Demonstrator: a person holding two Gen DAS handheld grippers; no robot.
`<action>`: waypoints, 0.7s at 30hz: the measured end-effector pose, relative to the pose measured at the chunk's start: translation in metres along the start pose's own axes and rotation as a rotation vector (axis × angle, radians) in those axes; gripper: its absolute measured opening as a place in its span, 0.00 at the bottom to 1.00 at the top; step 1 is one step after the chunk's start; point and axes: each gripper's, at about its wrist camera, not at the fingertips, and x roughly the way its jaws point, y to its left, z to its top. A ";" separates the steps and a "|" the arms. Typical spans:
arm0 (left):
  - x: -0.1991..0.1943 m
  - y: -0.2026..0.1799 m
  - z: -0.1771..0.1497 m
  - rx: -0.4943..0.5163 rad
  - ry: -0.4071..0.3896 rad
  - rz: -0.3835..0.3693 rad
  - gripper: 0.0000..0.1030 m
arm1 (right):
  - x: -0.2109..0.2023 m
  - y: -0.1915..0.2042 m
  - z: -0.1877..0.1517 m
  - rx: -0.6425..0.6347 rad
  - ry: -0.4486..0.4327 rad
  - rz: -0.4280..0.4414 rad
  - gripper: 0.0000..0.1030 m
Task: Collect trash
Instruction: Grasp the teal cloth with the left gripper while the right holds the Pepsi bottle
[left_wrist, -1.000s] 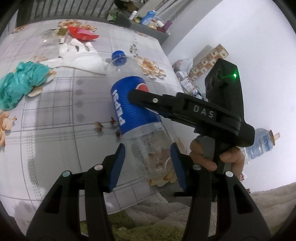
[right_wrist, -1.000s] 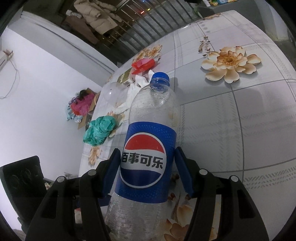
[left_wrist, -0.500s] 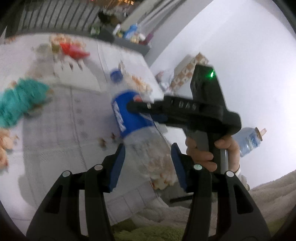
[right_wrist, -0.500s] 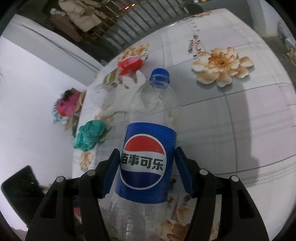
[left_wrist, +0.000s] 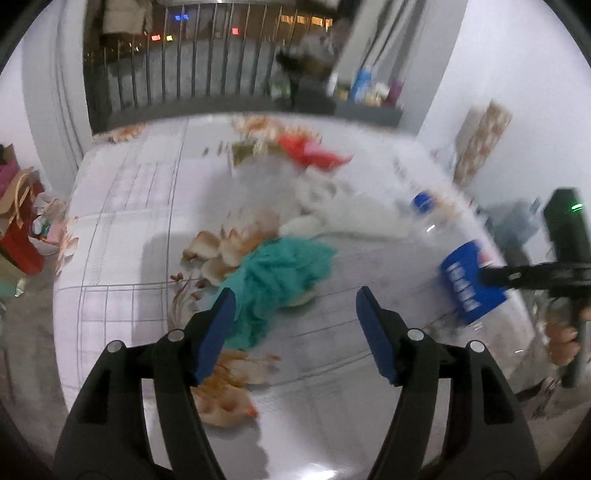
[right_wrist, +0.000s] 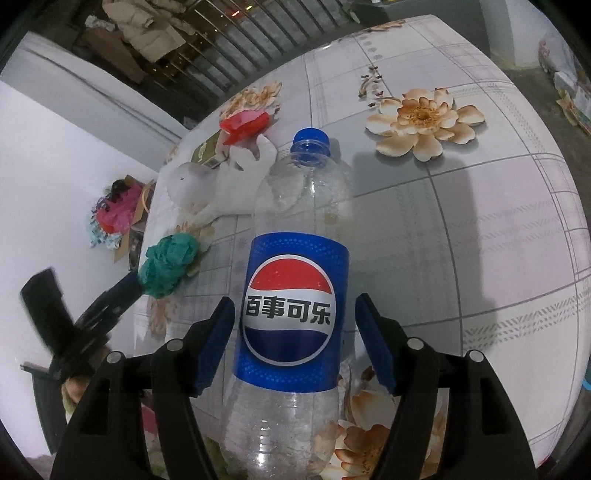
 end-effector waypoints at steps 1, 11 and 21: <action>0.003 0.000 0.000 0.004 0.006 -0.002 0.62 | 0.001 0.000 0.000 -0.001 0.002 -0.002 0.64; 0.030 -0.002 0.007 0.130 0.007 0.171 0.63 | 0.016 0.007 0.005 -0.033 0.047 -0.002 0.64; 0.023 0.003 0.005 0.043 0.000 0.173 0.19 | 0.010 0.003 -0.004 -0.042 0.028 0.051 0.56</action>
